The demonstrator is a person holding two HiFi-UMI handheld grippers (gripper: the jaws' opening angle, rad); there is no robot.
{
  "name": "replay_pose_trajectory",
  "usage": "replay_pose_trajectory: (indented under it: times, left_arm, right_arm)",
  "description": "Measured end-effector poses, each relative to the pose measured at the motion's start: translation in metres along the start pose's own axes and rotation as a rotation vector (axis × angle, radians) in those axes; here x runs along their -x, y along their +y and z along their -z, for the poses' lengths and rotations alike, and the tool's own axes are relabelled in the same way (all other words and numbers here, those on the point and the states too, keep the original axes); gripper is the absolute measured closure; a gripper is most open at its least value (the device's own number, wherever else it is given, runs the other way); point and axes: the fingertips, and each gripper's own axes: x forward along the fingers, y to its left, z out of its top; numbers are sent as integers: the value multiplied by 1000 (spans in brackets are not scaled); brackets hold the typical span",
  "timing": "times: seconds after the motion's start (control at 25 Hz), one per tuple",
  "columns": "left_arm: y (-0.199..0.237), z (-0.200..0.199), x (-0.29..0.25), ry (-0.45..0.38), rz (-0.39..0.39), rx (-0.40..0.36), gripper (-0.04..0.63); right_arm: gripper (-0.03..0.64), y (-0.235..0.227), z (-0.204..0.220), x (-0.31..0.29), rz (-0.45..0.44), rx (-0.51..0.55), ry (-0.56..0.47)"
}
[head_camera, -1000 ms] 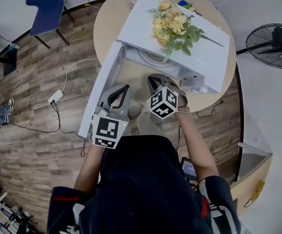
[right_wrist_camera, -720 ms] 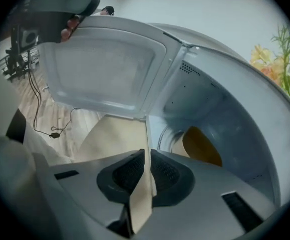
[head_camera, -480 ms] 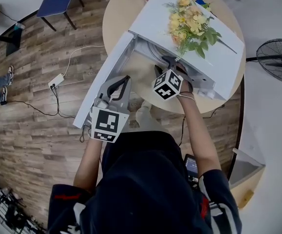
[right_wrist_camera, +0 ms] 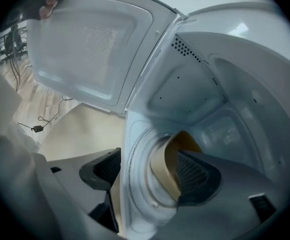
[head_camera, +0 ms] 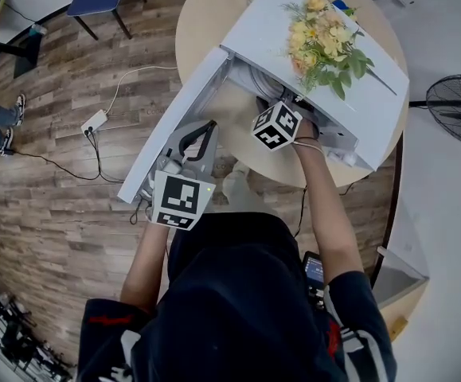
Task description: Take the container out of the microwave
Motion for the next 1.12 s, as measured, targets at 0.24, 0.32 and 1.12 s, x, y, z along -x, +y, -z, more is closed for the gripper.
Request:
replay_pose_trajectory:
  times: [0.24, 0.32, 1.12]
  left_arm:
    - [-1, 5, -1, 11, 7, 6, 581]
    - [-1, 5, 0, 12, 13, 6, 581]
    - [2, 23, 9, 48, -8, 29, 581]
  right_arm:
    - [314, 0, 3, -12, -46, -15, 37]
    - [314, 2, 5, -14, -61, -17, 55]
    - [577, 21, 14, 15, -86, 28, 108]
